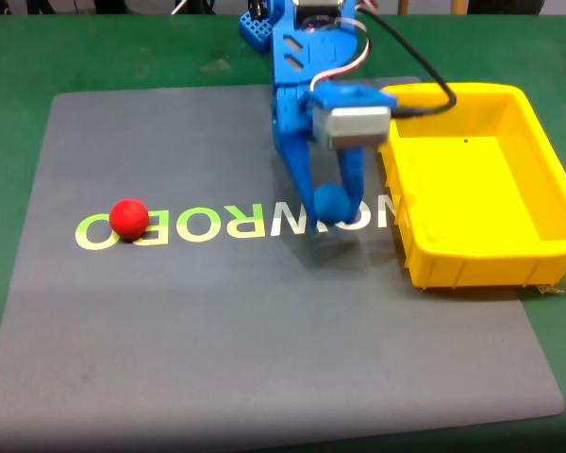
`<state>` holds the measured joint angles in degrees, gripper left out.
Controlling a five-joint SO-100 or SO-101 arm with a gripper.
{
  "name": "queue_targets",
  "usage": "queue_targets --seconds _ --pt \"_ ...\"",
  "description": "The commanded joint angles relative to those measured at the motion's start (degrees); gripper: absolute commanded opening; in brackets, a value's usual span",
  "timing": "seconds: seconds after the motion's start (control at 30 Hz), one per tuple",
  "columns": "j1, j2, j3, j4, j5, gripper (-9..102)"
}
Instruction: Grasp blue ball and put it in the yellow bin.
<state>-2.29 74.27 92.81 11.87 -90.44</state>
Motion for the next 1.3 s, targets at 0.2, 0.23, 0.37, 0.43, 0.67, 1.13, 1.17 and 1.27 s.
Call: queue_targets --seconds 0.2,0.23,0.37,0.43,0.67,1.13,1.17,1.27 --pt "0.3 14.2 -2.5 3.6 0.4 0" --pt "-0.1 15.4 -2.4 4.4 0.4 0" --pt "-2.1 19.7 -0.3 4.9 0.0 0" --pt "-3.6 21.9 0.8 5.5 -0.3 0" --pt "-10.1 29.4 6.9 6.2 -0.8 0" --pt "-21.3 37.1 17.4 6.2 -1.9 0" --pt "-21.7 37.1 17.6 6.2 -1.9 0" --pt "-22.5 37.1 18.1 6.2 -1.9 0"
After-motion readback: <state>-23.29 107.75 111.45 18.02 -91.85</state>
